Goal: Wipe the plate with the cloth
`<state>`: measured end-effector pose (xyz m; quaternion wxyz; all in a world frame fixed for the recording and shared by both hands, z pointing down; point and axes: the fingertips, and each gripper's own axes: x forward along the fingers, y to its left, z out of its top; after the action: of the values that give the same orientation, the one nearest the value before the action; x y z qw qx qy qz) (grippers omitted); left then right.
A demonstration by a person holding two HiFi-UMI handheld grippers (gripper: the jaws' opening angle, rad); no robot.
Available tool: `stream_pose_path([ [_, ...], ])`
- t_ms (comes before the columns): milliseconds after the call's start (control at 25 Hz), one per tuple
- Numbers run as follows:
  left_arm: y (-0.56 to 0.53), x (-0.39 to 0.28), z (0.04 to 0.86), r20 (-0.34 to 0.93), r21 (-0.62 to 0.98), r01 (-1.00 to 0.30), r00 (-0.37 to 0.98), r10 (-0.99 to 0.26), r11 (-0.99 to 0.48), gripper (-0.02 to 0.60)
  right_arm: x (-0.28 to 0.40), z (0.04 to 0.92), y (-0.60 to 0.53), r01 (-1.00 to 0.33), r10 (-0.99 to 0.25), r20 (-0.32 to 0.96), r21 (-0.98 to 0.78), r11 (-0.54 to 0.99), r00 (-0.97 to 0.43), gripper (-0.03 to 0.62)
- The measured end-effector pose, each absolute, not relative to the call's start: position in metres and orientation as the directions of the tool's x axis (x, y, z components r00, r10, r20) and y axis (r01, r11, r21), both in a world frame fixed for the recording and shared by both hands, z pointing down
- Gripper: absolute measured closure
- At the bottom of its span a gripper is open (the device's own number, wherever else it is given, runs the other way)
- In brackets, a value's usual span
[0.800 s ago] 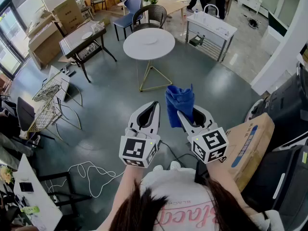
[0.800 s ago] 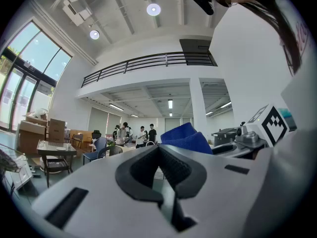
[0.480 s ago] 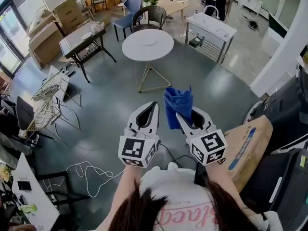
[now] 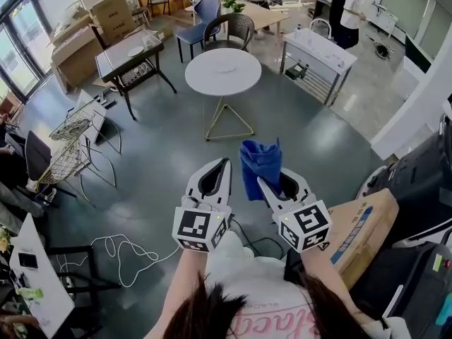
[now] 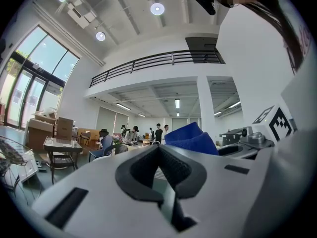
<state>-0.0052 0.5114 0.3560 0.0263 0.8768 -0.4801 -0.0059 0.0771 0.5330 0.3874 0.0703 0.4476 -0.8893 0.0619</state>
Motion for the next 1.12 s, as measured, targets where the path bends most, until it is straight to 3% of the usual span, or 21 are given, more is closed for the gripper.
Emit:
stream_pose_path([
  [1120, 0.27, -0.066, 0.365, 0.029, 0.053, -0.817, 0.576, -0.817, -0.574, 0.574, 0.026, 0.391, 0.291, -0.832, -0.811, 0.194, -0.059, 0.551, -0.551, 0.461],
])
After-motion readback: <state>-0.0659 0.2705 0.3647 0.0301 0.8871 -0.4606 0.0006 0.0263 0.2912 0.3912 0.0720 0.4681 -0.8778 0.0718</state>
